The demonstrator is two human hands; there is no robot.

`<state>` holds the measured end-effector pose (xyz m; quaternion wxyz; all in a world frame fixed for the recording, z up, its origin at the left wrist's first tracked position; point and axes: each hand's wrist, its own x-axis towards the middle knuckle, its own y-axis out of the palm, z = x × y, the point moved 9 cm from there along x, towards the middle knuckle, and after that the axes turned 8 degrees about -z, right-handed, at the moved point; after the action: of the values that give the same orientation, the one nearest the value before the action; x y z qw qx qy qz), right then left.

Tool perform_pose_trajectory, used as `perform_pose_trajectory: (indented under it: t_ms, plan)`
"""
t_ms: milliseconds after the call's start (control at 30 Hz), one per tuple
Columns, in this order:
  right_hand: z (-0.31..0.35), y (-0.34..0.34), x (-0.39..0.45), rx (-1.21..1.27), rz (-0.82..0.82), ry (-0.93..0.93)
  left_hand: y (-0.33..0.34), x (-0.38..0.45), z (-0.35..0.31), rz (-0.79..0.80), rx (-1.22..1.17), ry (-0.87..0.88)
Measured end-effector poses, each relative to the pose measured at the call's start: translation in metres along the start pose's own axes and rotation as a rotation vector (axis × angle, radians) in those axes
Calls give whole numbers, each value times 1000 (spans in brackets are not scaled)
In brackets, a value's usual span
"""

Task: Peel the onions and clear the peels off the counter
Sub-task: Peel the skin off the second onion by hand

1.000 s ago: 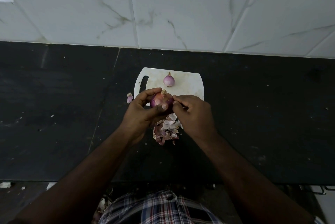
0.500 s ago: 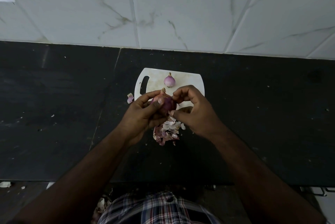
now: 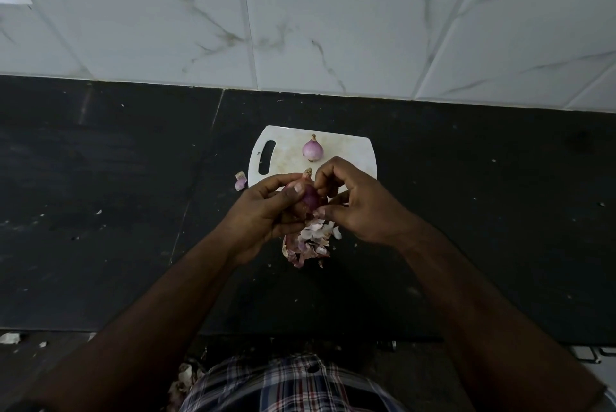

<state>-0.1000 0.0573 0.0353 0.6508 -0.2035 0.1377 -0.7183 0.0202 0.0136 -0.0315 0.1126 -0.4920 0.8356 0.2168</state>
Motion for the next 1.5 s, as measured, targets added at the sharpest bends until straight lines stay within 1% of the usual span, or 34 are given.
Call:
perform_pose_trajectory:
  t_ms: [100, 233, 367, 467, 633, 800, 967, 1167, 1333, 1400, 1500]
  plan:
    - [-3, -1, 1, -50, -10, 7, -3, 0, 0, -13, -5, -13]
    - [-10, -5, -2, -59, -38, 21, -8, -1, 2, -38, -40, -37]
    - [-15, -15, -4, -12, -176, 41, -12, 0, 3, -59, -80, -54]
    - [-11, -11, -4, 19, -234, 48, -11, 0, 3, -65, -78, -40]
    - [-7, -9, -6, -66, -294, 28, -10, 1, 2, -86, -85, -10]
    - [-9, -11, -7, -95, -354, 39, -13, 2, 4, -120, -103, -1]
    - [-4, -7, -10, -218, -400, -13, -12, 2, 4, -144, -93, 38]
    - [-8, -3, -8, -288, -394, 13, -10, 2, 5, -109, -84, 41]
    - [-28, -22, -9, -243, -478, 123, -14, 2, 9, -115, -119, 5]
    - [-37, -25, -9, -237, -474, 162, -13, 2, 12, -93, -126, -17]
    - [-42, -20, -9, -222, -451, 171, -8, 0, 16, -30, -107, -31]
